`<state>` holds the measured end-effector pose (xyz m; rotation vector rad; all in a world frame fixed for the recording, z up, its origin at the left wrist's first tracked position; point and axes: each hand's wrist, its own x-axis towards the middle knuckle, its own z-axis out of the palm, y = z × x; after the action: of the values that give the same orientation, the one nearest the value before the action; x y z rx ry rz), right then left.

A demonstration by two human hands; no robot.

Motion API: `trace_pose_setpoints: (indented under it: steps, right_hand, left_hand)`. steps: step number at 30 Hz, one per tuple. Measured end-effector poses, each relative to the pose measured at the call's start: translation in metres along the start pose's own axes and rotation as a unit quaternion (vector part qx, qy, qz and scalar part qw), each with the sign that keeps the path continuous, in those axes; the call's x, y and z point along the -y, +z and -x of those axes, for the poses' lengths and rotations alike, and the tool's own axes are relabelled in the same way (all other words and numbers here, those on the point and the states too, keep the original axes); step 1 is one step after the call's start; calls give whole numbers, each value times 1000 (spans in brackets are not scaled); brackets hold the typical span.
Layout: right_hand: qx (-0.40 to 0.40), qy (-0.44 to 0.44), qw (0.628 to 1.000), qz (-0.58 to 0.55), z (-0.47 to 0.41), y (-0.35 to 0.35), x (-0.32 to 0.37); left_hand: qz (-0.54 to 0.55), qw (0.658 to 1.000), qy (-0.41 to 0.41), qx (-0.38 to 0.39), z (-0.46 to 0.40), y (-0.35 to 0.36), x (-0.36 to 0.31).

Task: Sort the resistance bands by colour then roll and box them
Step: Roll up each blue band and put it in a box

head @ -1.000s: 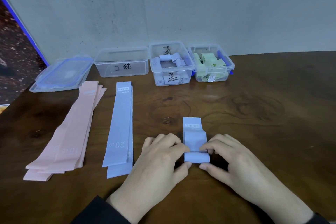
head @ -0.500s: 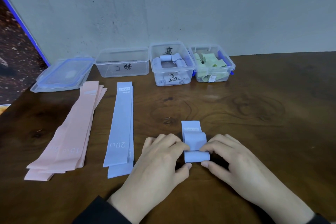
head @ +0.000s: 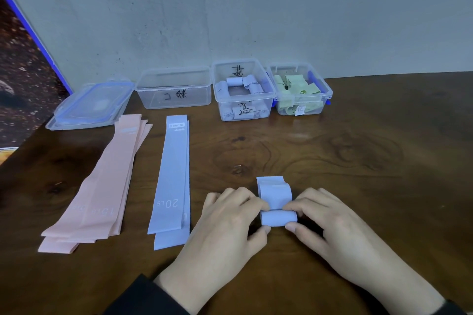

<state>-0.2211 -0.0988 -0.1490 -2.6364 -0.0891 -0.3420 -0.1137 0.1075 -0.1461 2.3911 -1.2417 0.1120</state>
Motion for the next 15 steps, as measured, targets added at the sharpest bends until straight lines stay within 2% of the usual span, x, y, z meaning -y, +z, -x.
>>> trace_pose_setpoints:
  steps: [15]
  right_hand:
    - [4, 9, 1000, 0, 0, -2, 2]
  left_hand:
    - [-4, 1000, 1, 9, 0, -2, -1]
